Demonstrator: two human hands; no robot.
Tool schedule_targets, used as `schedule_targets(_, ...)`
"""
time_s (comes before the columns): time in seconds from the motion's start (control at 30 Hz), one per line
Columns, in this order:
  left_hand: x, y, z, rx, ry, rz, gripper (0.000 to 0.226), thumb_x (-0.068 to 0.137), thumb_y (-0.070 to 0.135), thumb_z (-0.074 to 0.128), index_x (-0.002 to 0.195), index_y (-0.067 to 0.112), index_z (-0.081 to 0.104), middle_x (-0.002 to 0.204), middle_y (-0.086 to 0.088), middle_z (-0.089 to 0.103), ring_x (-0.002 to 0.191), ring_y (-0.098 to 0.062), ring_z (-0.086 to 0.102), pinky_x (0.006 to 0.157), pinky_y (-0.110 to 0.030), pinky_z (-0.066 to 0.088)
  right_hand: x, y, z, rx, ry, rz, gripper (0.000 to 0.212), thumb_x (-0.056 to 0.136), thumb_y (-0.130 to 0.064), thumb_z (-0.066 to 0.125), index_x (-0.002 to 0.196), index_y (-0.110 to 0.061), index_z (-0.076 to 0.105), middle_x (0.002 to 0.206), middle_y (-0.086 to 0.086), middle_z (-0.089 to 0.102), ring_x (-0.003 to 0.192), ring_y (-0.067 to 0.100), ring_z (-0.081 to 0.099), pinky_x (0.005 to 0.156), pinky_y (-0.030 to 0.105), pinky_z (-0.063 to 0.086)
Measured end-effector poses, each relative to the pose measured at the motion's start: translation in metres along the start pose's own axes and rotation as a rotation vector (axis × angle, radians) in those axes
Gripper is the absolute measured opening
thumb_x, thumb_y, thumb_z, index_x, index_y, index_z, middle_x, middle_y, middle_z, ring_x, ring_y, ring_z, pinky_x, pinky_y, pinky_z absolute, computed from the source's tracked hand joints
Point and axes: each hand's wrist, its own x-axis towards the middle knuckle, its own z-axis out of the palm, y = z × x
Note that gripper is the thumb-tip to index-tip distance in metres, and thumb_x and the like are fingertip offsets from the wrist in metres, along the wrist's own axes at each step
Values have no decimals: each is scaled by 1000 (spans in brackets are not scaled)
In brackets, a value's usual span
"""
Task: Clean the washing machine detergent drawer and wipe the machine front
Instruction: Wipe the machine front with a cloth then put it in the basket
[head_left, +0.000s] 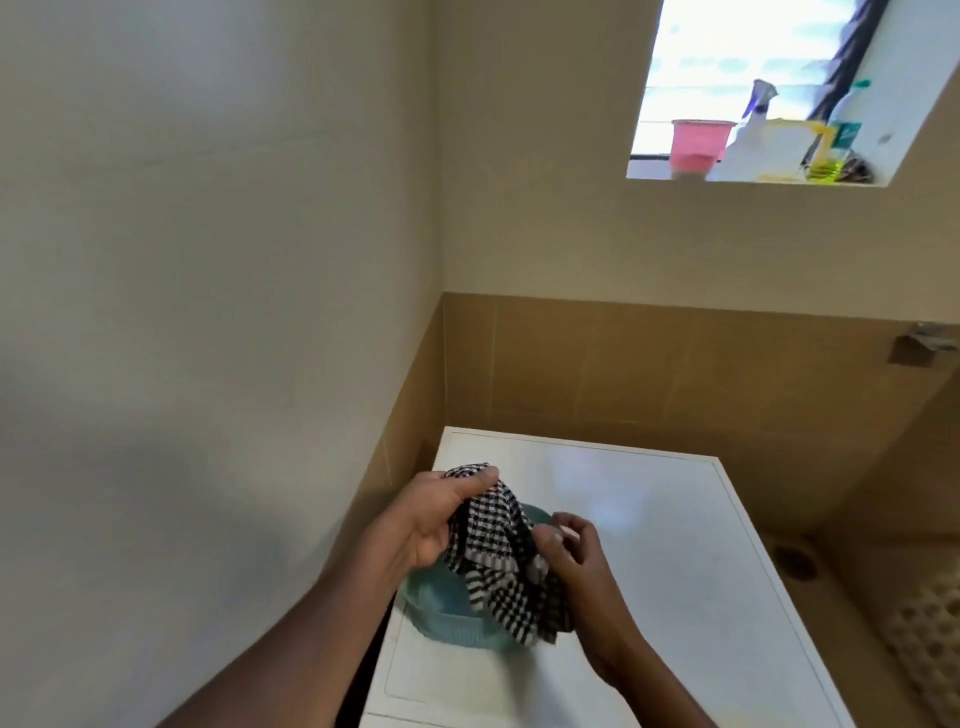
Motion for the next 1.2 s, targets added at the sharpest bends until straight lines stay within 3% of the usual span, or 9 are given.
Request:
schedule_targets(0.2,19,18,3,-87,-180,-143,75,90,58,60,127,-8,59,122,-28,66,117,-41,63,102,-51,49,25,-21,-9,-246,-198,-73,88,62,-47,90,136,-39,42,126,-5,64,108,13,68,87,35,60)
schedule_targets(0.3,19,28,-3,-136,-233,-76,62,87,30,69,133,-8,52,123,-26,63,114,-38,61,102,-49,49,30,-35,-19,-188,-245,-5,73,74,-51,81,135,-25,50,118,0,71,106,18,70,85,37,60)
schedule_targets(0.43,27,28,-3,-116,-209,-100,53,79,5,64,130,-6,53,114,-25,65,99,-35,64,95,-46,53,40,-56,-45,423,-326,325,90,91,-74,34,135,1,56,134,25,60,122,40,60,105,54,46)
schedule_targets(0.53,38,23,13,-17,-111,-171,50,85,14,63,132,-2,56,116,-26,65,98,-36,63,107,-54,42,43,-63,-58,717,-321,447,95,92,-71,35,143,9,42,136,34,54,108,47,66,93,54,50)
schedule_targets(0.67,39,21,34,0,-93,-71,37,89,17,67,121,-1,62,107,-25,71,95,-35,66,101,-54,46,42,-58,-64,570,-320,438,82,93,-65,47,137,3,54,136,27,58,109,41,65,96,53,51)
schedule_targets(0.77,30,25,45,-8,-161,109,38,86,8,70,123,1,61,110,-22,72,96,-34,68,91,-49,54,49,-62,-74,505,-175,300,65,83,-54,65,130,-8,65,113,13,73,93,26,69,76,40,59)
schedule_targets(0.97,22,36,66,43,-122,275,38,87,2,69,124,2,61,116,-25,70,99,-38,69,86,-50,57,51,-55,-64,769,-269,303,101,54,-45,95,137,-3,54,129,24,64,107,40,66,86,50,58)
schedule_targets(1.1,18,36,61,126,10,277,49,89,6,68,136,5,51,113,-16,73,100,-29,73,87,-45,60,50,-59,-62,621,-381,285,63,84,-32,75,135,-1,54,128,27,63,109,40,65,90,52,57)
schedule_targets(1.2,6,39,49,246,-38,209,54,89,-5,62,138,12,48,114,-15,71,96,-27,73,81,-39,61,57,-61,-69,395,-347,199,59,79,-14,78,133,-5,55,123,22,67,113,38,64,96,50,53)
